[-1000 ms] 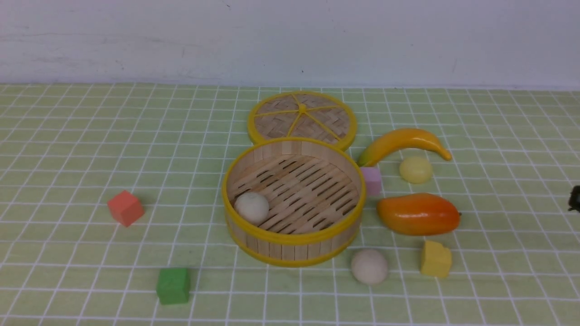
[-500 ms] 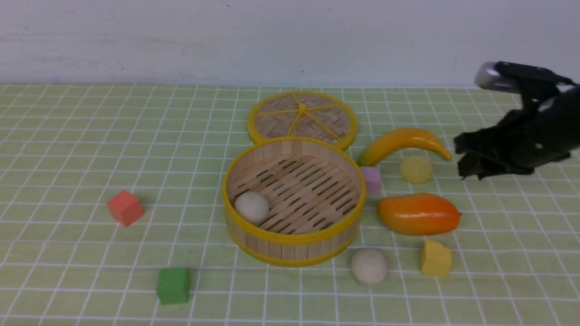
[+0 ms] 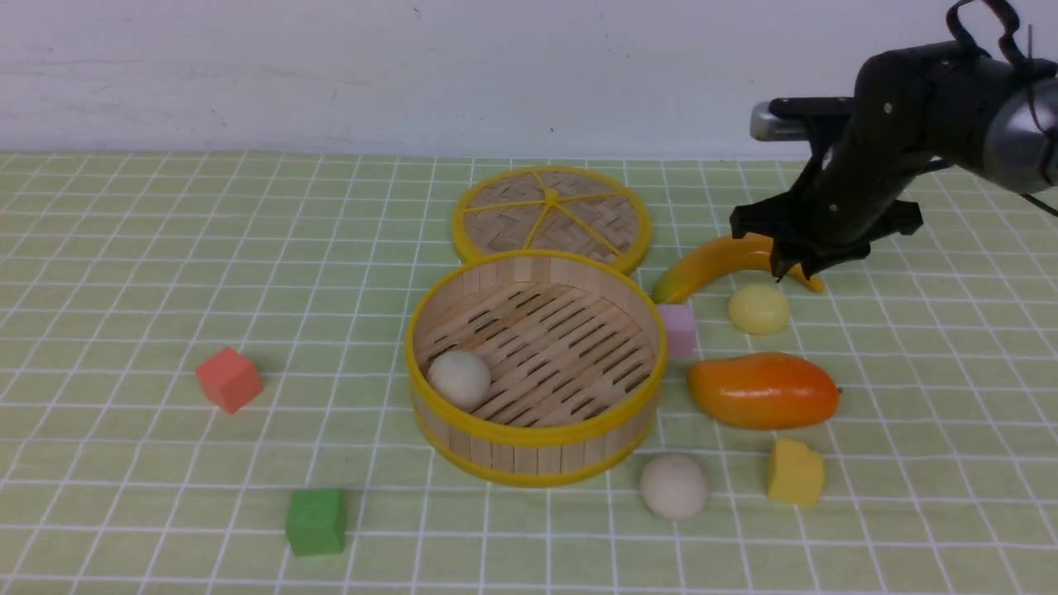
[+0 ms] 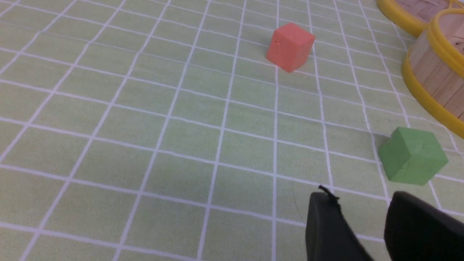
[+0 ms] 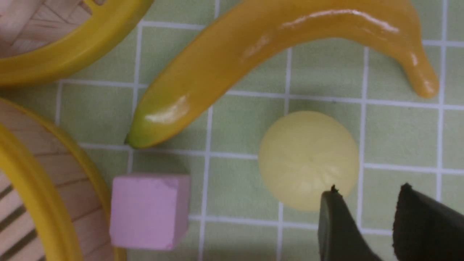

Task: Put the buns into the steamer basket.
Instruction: Use the right arm to grab a steamed stuffed bun

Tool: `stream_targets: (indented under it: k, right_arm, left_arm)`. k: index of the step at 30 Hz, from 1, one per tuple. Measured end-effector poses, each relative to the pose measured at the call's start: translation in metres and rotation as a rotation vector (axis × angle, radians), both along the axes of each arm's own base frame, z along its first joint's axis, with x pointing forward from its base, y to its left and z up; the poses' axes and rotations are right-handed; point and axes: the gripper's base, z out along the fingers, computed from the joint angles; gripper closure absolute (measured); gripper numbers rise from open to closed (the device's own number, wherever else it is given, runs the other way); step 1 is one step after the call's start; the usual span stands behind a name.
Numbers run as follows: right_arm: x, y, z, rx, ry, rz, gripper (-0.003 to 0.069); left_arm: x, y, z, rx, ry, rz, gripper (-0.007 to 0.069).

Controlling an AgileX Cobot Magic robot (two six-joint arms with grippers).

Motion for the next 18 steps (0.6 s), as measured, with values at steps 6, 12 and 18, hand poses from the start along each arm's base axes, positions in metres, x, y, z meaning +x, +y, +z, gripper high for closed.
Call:
stream_targets:
  k: [6, 12, 18]
  right_arm:
    - [0.009, 0.002, -0.015, 0.003, -0.020, 0.001, 0.0418]
    - [0.014, 0.004, -0.022, 0.022, -0.043, -0.003, 0.0418]
    - [0.018, 0.005, -0.045, 0.015, -0.001, -0.004, 0.0418]
  left_arm:
    - [0.000, 0.000, 0.000, 0.000, 0.001, 0.000, 0.0387]
    - [0.000, 0.000, 0.000, 0.000, 0.001, 0.000, 0.0387]
    - [0.000, 0.000, 0.000, 0.000, 0.001, 0.000, 0.0387]
